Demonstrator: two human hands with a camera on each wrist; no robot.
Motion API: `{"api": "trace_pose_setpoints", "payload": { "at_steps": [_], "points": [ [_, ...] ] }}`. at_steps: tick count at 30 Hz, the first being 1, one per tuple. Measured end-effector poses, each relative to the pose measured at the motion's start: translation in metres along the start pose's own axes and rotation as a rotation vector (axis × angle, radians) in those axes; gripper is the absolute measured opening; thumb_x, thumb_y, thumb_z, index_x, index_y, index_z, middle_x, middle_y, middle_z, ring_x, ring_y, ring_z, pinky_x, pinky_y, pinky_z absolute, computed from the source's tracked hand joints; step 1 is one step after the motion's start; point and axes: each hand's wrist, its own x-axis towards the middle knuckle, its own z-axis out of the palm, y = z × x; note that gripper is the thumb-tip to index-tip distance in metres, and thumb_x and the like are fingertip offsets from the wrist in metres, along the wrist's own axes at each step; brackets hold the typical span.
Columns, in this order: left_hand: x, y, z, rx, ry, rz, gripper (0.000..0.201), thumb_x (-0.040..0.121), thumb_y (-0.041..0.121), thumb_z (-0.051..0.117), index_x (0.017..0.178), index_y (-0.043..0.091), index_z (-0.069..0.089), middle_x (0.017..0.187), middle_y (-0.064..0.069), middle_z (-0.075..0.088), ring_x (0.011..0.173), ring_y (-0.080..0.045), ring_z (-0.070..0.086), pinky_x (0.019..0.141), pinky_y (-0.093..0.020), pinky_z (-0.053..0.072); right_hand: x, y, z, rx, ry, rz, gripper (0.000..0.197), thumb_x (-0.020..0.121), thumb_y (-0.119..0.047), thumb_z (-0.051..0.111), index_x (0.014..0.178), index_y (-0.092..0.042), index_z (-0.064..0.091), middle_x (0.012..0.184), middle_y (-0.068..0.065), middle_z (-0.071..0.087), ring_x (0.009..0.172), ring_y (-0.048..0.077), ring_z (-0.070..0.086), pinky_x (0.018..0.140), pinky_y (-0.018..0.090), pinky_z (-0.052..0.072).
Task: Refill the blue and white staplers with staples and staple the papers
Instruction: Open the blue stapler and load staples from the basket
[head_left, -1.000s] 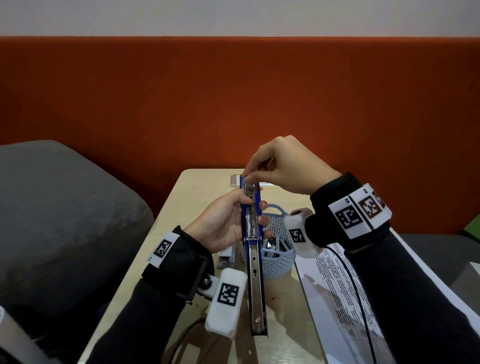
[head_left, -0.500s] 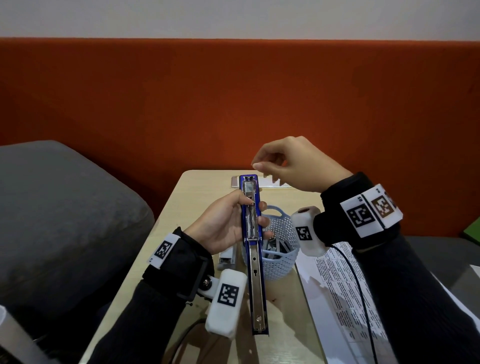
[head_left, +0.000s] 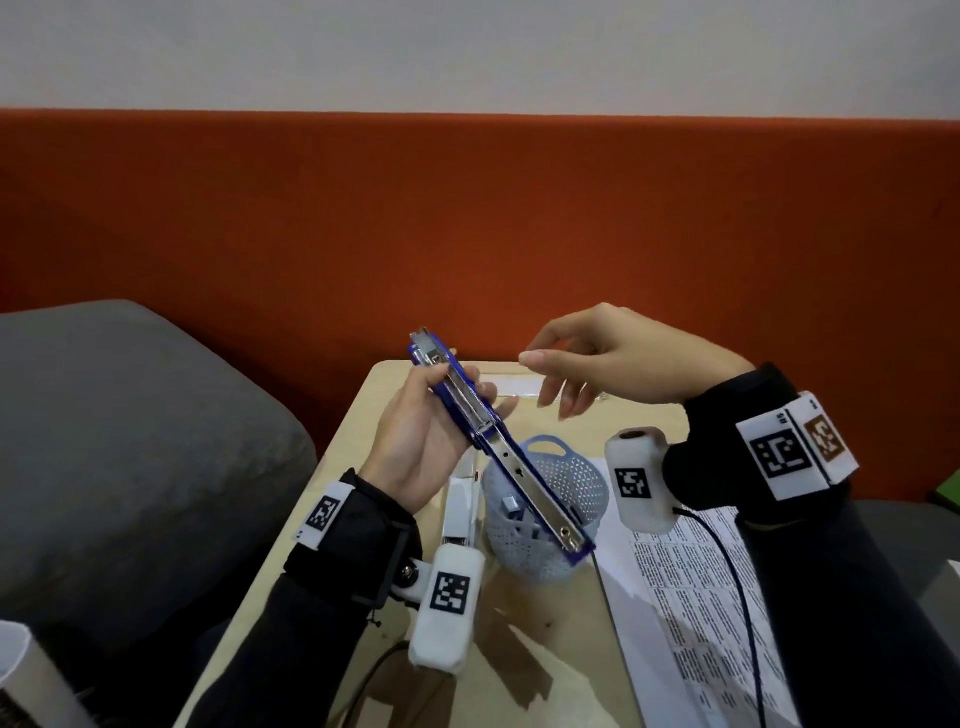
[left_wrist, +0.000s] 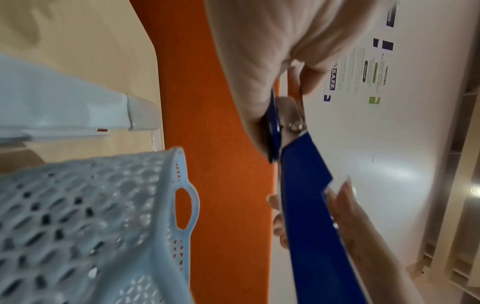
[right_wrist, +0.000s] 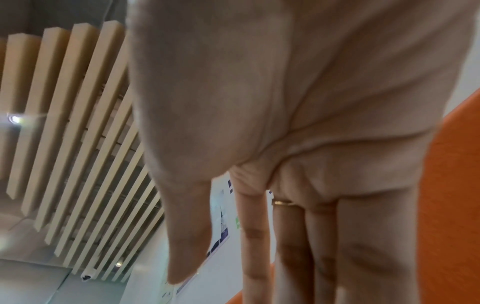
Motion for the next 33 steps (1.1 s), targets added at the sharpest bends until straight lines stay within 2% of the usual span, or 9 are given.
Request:
{"api": "trace_pose_setpoints", "payload": {
  "at_steps": [7,11,15,17,19,22,24,27,33],
  "points": [
    [0.007,0.012,-0.011,-0.193,0.212,0.245,0.017,0.101,0.018,0.038,0.088,0.011,0.046,0.083,-0.003,0.051,0.075,-0.015,0.056,0.08,-0.045,0.056,-0.004,-0.013,0.007,-0.137,-0.225,0.047,0.043,0.081,-0.055,0.068,0.116,-0.033,0.06,0.079,-0.008,0.076,0.073,0.011,0.073,0.08,0.034,0.056],
    [0.008,0.014,-0.017,-0.189,0.295,0.281,0.016,0.102,0.02,0.041,0.111,0.008,0.044,0.096,-0.007,0.053,0.083,-0.015,0.059,0.076,-0.044,0.058,-0.003,-0.011,0.017,-0.129,-0.299,0.136,0.067,0.076,-0.036,0.08,0.131,-0.037,0.042,0.081,0.001,0.076,0.066,0.013,0.072,0.073,0.033,0.057],
    [0.01,0.012,-0.017,-0.083,0.323,0.323,0.041,0.101,0.023,0.043,0.138,0.009,0.036,0.12,-0.008,0.051,0.095,-0.018,0.06,0.092,-0.049,0.052,-0.002,-0.008,0.012,-0.152,-0.146,0.062,0.029,0.082,-0.026,0.077,0.104,-0.02,0.06,0.072,0.004,0.075,0.051,0.013,0.062,0.053,0.027,0.049],
    [0.011,0.01,-0.016,0.058,0.324,0.363,0.04,0.101,0.018,0.042,0.14,0.016,0.032,0.119,-0.003,0.052,0.102,-0.019,0.059,0.099,-0.051,0.046,-0.002,-0.009,0.009,-0.161,-0.015,-0.02,0.017,0.084,-0.029,0.075,0.087,-0.015,0.065,0.067,0.002,0.074,0.047,0.012,0.061,0.048,0.027,0.05],
    [0.012,0.008,-0.014,0.161,0.294,0.369,0.039,0.101,0.015,0.043,0.138,0.017,0.031,0.116,-0.001,0.055,0.106,-0.019,0.058,0.097,-0.049,0.047,-0.001,-0.01,0.009,-0.148,0.119,-0.101,0.021,0.085,-0.033,0.074,0.079,-0.014,0.067,0.062,0.001,0.073,0.045,0.012,0.062,0.046,0.026,0.051],
    [0.009,0.004,-0.008,0.272,0.188,0.345,0.063,0.095,0.022,0.048,0.15,0.024,0.017,0.137,-0.004,0.05,0.122,-0.017,0.053,0.088,-0.037,0.055,0.002,-0.011,0.013,-0.076,0.257,-0.17,0.025,0.084,-0.035,0.074,0.076,-0.013,0.068,0.06,0.0,0.072,0.046,0.012,0.066,0.049,0.024,0.053],
    [0.006,0.001,-0.004,0.354,0.129,0.328,0.076,0.087,0.031,0.051,0.152,0.029,0.012,0.143,-0.008,0.047,0.125,-0.019,0.053,0.097,-0.038,0.051,0.006,-0.01,0.017,-0.028,0.305,-0.181,0.027,0.083,-0.037,0.074,0.078,-0.011,0.069,0.062,0.0,0.072,0.049,0.012,0.068,0.053,0.027,0.057],
    [0.002,-0.004,-0.004,0.498,0.017,0.31,0.075,0.091,0.035,0.056,0.151,0.032,0.012,0.135,-0.011,0.054,0.123,-0.022,0.056,0.107,-0.047,0.042,0.011,-0.006,0.021,0.043,0.294,-0.176,0.028,0.085,-0.035,0.073,0.082,-0.008,0.071,0.066,0.002,0.074,0.056,0.014,0.071,0.061,0.033,0.061],
    [-0.002,-0.007,-0.007,0.682,-0.106,0.272,0.09,0.074,0.023,0.073,0.148,0.031,0.021,0.119,0.006,0.067,0.112,-0.016,0.062,0.097,-0.044,0.047,0.014,0.005,0.018,0.185,0.148,-0.188,0.022,0.087,-0.023,0.071,0.094,-0.002,0.071,0.077,0.011,0.075,0.067,0.02,0.072,0.067,0.029,0.059]
  ]
}}
